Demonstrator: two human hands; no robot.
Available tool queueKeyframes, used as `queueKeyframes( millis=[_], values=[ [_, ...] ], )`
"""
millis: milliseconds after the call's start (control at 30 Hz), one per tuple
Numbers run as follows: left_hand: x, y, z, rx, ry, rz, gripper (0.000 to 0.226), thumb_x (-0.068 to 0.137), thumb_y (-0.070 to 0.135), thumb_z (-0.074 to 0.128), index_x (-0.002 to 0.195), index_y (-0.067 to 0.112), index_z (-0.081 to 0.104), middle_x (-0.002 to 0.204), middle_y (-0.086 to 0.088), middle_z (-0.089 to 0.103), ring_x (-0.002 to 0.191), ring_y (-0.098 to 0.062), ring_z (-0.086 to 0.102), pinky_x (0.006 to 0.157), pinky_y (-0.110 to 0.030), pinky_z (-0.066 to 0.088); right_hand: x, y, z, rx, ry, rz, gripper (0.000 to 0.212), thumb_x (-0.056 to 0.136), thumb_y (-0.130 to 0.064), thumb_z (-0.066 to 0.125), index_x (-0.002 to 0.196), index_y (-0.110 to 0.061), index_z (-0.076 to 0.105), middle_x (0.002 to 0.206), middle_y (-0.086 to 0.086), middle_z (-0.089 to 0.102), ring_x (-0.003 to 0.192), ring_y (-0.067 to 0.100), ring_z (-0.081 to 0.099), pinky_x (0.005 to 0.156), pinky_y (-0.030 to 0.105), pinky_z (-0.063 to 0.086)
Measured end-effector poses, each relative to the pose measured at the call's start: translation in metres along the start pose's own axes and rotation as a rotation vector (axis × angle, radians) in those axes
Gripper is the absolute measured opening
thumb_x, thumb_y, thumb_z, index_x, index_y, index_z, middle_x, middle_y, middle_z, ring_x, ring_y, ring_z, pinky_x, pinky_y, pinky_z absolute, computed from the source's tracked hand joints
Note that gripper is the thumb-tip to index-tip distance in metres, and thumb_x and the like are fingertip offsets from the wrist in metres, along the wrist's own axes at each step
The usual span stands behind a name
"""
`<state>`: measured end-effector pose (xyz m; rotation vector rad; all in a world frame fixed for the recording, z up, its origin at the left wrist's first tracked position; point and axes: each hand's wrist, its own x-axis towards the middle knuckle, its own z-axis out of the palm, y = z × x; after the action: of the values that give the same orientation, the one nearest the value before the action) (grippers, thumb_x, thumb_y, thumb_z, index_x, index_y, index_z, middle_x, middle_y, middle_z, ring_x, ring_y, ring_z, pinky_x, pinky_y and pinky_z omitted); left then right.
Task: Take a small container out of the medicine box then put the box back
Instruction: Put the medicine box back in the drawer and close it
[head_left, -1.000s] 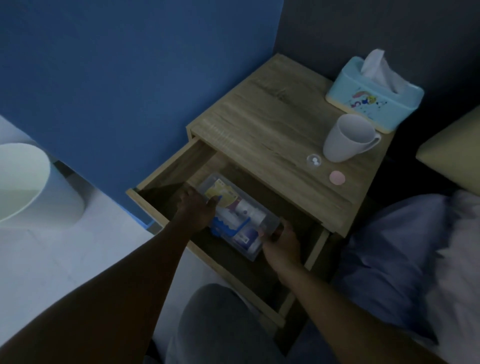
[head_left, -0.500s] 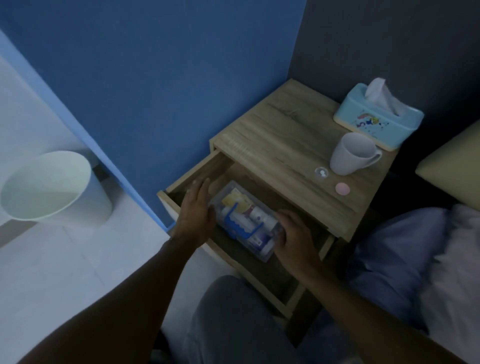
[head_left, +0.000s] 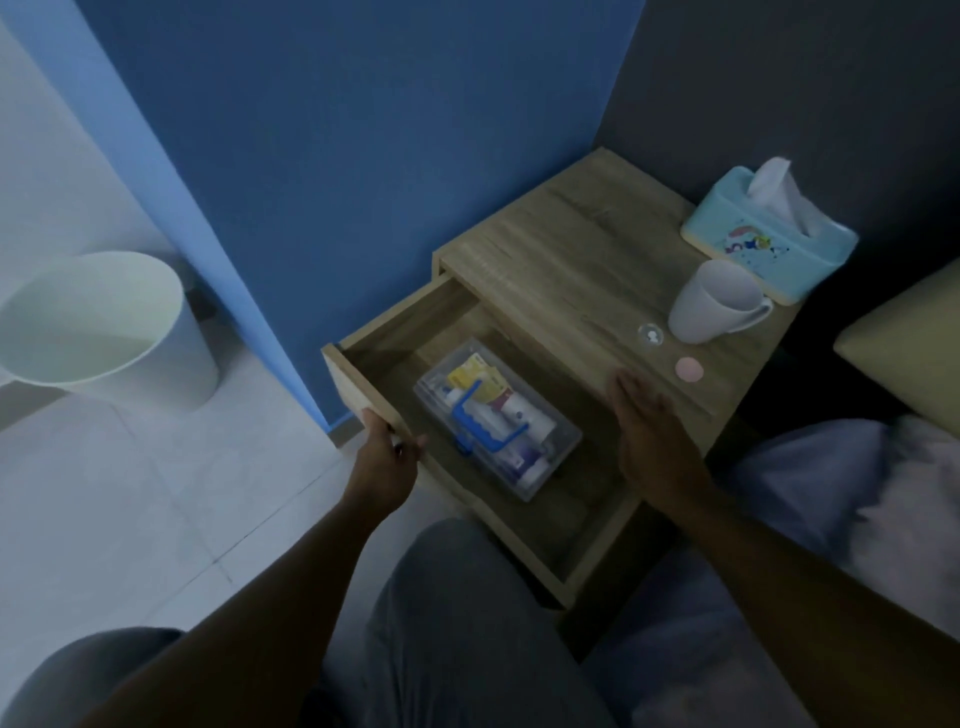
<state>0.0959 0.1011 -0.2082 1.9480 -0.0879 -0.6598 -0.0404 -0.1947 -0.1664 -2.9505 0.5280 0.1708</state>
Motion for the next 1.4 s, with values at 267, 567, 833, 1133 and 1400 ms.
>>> queueKeyframes(
  millis=[267,567,833,1133,1400],
  values=[
    [0.033,0.019,0.022,-0.007,-0.044,-0.004,0.067,0.096,0.019,0.06,0.149,0.011,0.02,0.129,-0.001,0.053,0.111,-0.013,0.052,0.085,-0.029,0.048,0.003,0.01,0.004,0.229,0.161,-0.05,0.052,0.096,-0.001,0.053,0.146,-0.007,0.045,0.157,0.012,0.04,0.147,0.019,0.029,0.122,0.045,0.025],
    [0.081,0.06,0.074,-0.104,-0.082,-0.056,0.079,0.098,0.013,0.056,0.153,0.01,-0.001,0.145,-0.013,0.044,0.133,-0.029,0.045,0.097,-0.039,0.045,0.003,0.024,0.002,0.523,0.056,-0.008,0.05,0.102,-0.016,0.049,0.151,-0.022,0.04,0.162,-0.008,0.03,0.151,0.002,0.013,0.127,0.036,0.012],
    [0.111,0.08,0.111,-0.074,-0.087,-0.016,0.081,0.1,0.028,0.052,0.153,0.009,-0.006,0.154,-0.012,0.034,0.136,-0.027,0.039,0.096,-0.029,0.038,0.003,0.036,0.011,0.511,0.048,-0.079,0.068,0.092,-0.025,0.066,0.154,-0.024,0.036,0.164,-0.011,0.025,0.153,0.003,0.01,0.127,0.041,0.014],
    [0.12,0.092,0.126,-0.002,-0.121,0.027,0.093,0.101,0.022,0.05,0.151,0.006,-0.027,0.163,-0.012,0.018,0.148,-0.025,0.026,0.114,-0.032,0.028,0.009,0.041,0.019,0.45,0.145,-0.17,0.057,0.094,-0.002,0.049,0.15,-0.011,0.043,0.161,0.003,0.034,0.152,0.019,0.022,0.124,0.047,0.022],
    [0.109,0.096,0.114,0.188,-0.271,0.005,0.061,0.106,0.015,0.036,0.157,0.011,0.002,0.16,-0.015,0.028,0.138,-0.02,0.039,0.098,-0.018,0.038,0.011,0.044,0.019,0.37,0.055,-0.186,0.062,0.094,-0.006,0.037,0.156,-0.013,0.031,0.166,0.001,0.022,0.155,0.018,0.013,0.126,0.038,0.01]
  ],
)
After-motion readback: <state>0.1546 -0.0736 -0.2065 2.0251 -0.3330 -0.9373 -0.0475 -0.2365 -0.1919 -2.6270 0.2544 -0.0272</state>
